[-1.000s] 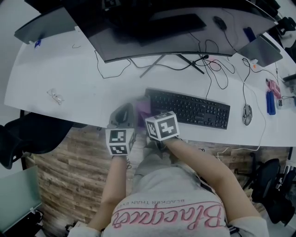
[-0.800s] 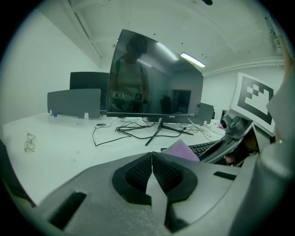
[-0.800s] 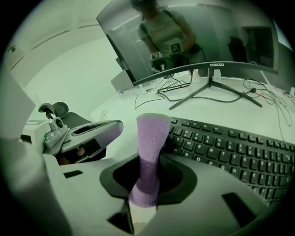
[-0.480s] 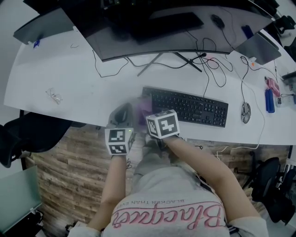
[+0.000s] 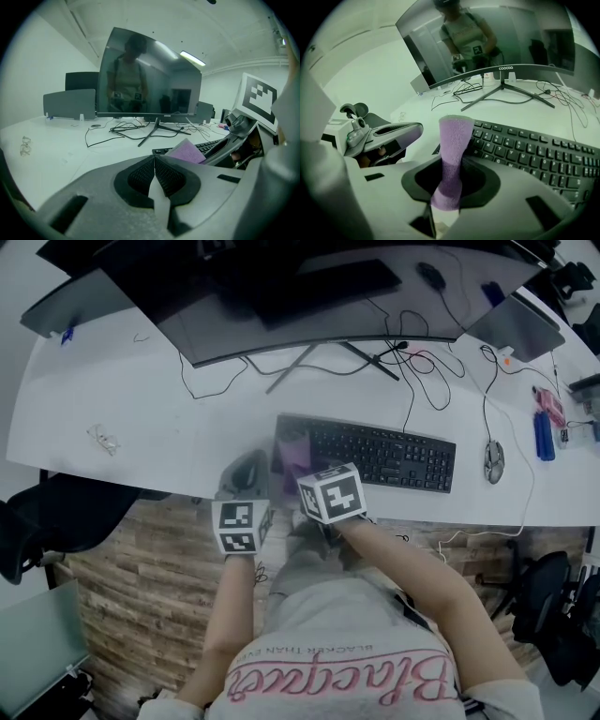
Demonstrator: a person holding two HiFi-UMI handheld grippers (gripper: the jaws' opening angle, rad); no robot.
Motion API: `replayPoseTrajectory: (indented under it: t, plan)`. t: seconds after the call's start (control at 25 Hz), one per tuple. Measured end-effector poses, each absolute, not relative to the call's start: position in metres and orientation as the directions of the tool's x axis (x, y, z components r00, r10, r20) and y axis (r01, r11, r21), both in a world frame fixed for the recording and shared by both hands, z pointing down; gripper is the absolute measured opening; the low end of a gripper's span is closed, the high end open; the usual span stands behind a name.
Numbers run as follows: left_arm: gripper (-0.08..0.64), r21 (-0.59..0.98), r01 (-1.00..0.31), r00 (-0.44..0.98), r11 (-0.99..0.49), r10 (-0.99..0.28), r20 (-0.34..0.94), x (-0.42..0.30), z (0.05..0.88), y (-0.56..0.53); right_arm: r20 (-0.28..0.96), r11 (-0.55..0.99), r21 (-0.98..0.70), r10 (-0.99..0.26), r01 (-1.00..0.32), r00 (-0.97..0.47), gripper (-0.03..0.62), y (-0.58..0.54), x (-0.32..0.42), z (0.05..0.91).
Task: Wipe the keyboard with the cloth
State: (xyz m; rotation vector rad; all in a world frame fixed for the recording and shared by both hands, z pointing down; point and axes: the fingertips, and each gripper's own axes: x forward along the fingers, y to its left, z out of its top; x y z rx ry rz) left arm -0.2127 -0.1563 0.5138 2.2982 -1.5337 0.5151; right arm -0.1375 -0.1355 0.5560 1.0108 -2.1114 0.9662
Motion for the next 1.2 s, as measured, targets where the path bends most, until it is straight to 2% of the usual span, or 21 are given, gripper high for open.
replayPoseTrajectory:
  t: [1.2]
  plan:
    - [0.006, 0.049, -0.87, 0.452, -0.49, -0.754, 0.476, -0.097, 0.509, -0.158, 0.772, 0.366, -0.347, -0.412, -0.863, -0.485, 0.086, -0.119, -0.015, 0.558]
